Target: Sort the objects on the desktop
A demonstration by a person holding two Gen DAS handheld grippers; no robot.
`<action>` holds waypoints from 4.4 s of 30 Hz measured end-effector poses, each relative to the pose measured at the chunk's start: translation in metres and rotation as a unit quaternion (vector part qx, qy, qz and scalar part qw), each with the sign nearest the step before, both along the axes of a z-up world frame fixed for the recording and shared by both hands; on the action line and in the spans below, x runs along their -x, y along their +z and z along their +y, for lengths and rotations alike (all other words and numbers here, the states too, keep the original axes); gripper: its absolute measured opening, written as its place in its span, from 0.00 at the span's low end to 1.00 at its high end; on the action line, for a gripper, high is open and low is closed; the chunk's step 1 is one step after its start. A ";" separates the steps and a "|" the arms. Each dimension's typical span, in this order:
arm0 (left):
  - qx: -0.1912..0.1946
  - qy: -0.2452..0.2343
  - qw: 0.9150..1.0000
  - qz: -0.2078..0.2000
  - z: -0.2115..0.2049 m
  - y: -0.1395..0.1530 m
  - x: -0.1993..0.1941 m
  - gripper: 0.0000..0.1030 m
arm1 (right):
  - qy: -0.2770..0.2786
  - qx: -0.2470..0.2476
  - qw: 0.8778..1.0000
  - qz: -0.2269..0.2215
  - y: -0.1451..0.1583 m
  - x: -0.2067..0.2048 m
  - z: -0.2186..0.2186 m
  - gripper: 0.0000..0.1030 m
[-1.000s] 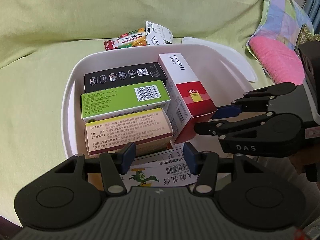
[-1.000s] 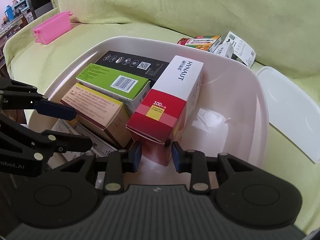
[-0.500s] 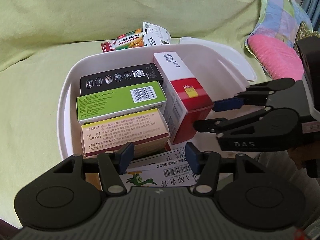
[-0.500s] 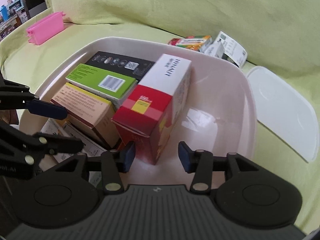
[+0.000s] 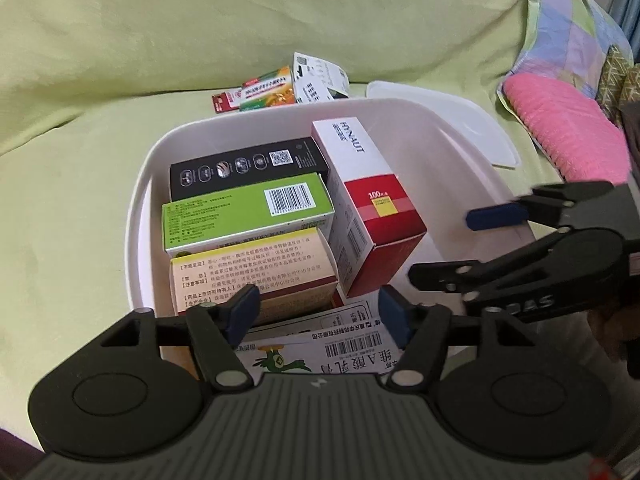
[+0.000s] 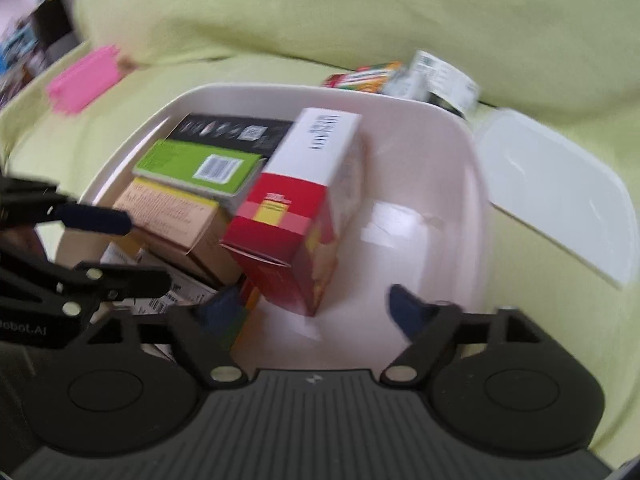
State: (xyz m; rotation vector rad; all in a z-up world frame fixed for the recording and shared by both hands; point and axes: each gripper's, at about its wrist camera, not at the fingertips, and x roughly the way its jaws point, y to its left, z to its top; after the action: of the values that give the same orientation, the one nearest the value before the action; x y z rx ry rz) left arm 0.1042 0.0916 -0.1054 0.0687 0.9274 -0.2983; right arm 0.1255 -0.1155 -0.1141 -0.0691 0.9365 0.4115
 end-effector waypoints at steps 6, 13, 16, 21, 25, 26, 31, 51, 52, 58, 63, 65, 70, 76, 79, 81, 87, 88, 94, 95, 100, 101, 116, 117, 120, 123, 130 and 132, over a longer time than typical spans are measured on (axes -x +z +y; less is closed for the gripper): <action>0.004 0.018 1.000 -0.014 -0.005 0.014 0.013 0.71 | -0.029 -0.035 0.999 -0.026 0.025 0.017 -0.017 0.88; -0.007 0.020 0.999 -0.036 -0.019 0.032 0.035 0.72 | -0.052 -0.041 0.997 -0.050 0.048 0.039 -0.029 0.99; -0.023 0.022 0.998 -0.047 -0.024 0.037 0.046 0.78 | -0.067 -0.040 0.996 -0.052 0.053 0.049 -0.033 0.99; -0.039 0.039 0.997 -0.062 -0.024 0.044 0.064 0.92 | -0.078 -0.048 0.994 -0.054 0.062 0.062 -0.033 0.99; -0.028 0.048 0.996 -0.069 -0.022 0.050 0.079 0.95 | -0.078 -0.029 0.994 -0.070 0.070 0.078 -0.026 0.99; -0.023 0.048 0.996 -0.071 -0.022 0.051 0.082 0.96 | -0.079 -0.021 0.994 -0.076 0.071 0.081 -0.024 0.99; -0.020 0.049 0.994 -0.094 -0.024 0.062 0.096 0.98 | -0.081 0.006 0.991 -0.108 0.083 0.096 -0.018 0.99; -0.045 0.073 0.990 -0.114 -0.027 0.063 0.102 0.98 | -0.149 -0.076 0.983 -0.071 0.078 0.091 -0.044 0.99; -0.044 0.072 0.990 -0.111 -0.027 0.062 0.102 0.98 | -0.146 -0.075 0.984 -0.065 0.076 0.090 -0.043 0.99; -0.040 0.071 0.992 -0.092 -0.025 0.054 0.096 0.98 | -0.139 -0.061 0.987 -0.046 0.062 0.085 -0.037 0.99; -0.024 0.075 0.994 -0.073 -0.019 0.047 0.088 0.98 | -0.138 -0.063 0.988 -0.039 0.054 0.081 -0.040 0.99; -0.015 0.073 0.995 -0.067 -0.017 0.045 0.085 0.98 | -0.138 -0.068 0.987 -0.036 0.053 0.079 -0.042 0.99; 0.001 0.060 0.996 -0.064 -0.012 0.044 0.077 0.98 | -0.129 -0.080 0.988 -0.039 0.050 0.070 -0.042 0.99; -0.007 0.049 0.996 -0.073 -0.006 0.045 0.063 0.98 | -0.099 -0.106 0.988 -0.051 0.055 0.050 -0.042 0.99; -0.007 0.041 0.996 -0.074 -0.004 0.044 0.051 0.98 | -0.081 -0.116 0.989 -0.045 0.057 0.031 -0.041 0.99; -0.008 0.037 0.996 -0.075 -0.003 0.043 0.041 0.98 | -0.073 -0.121 0.989 -0.041 0.058 0.014 -0.041 0.99; -0.016 0.016 0.996 -0.090 0.002 0.047 0.002 0.98 | -0.052 -0.167 0.985 -0.015 0.066 -0.056 -0.046 0.99; -0.019 0.013 0.995 -0.095 0.004 0.049 -0.006 0.98 | -0.050 -0.181 0.982 -0.006 0.067 -0.069 -0.049 0.99; -0.041 -0.012 0.992 -0.118 0.011 0.064 -0.074 0.97 | -0.043 -0.230 0.972 0.035 0.066 -0.155 -0.048 0.95; -0.046 -0.016 0.992 -0.119 0.011 0.065 -0.086 0.96 | -0.040 -0.231 0.972 0.036 0.065 -0.169 -0.046 0.94; -0.057 -0.040 0.992 -0.104 0.010 0.057 -0.146 0.83 | -0.033 -0.229 0.971 0.065 0.043 -0.243 -0.028 0.64; -0.056 -0.045 0.993 -0.097 0.010 0.054 -0.158 0.78 | -0.032 -0.227 0.970 0.074 0.037 -0.258 -0.025 0.60; -0.095 -0.091 0.991 0.002 0.015 -0.022 -0.284 0.76 | -0.057 -0.181 0.973 0.131 -0.037 -0.376 -0.007 0.58; -0.098 -0.093 0.991 0.007 0.014 -0.027 -0.289 0.76 | -0.056 -0.176 0.974 0.133 -0.040 -0.378 -0.005 0.58; -0.107 -0.101 0.989 0.020 0.011 -0.041 -0.298 0.76 | -0.055 -0.168 0.974 0.143 -0.049 -0.384 0.000 0.57; -0.116 -0.108 0.987 0.035 0.009 -0.056 -0.302 0.76 | -0.065 -0.148 0.974 0.158 -0.060 -0.391 0.005 0.56; -0.125 -0.117 0.983 0.058 0.011 -0.073 -0.306 0.77 | -0.071 -0.163 0.963 0.201 -0.087 -0.397 0.014 0.62; -0.116 -0.118 0.984 0.060 0.014 -0.073 -0.306 0.77 | -0.049 -0.160 0.968 0.186 -0.088 -0.394 0.021 0.62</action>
State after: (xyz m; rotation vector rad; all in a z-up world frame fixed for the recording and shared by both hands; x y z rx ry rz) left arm 0.4104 0.1058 -0.1787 0.3801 1.0725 -0.4164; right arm 0.5199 -0.0942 -0.2020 0.3596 1.2244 0.4885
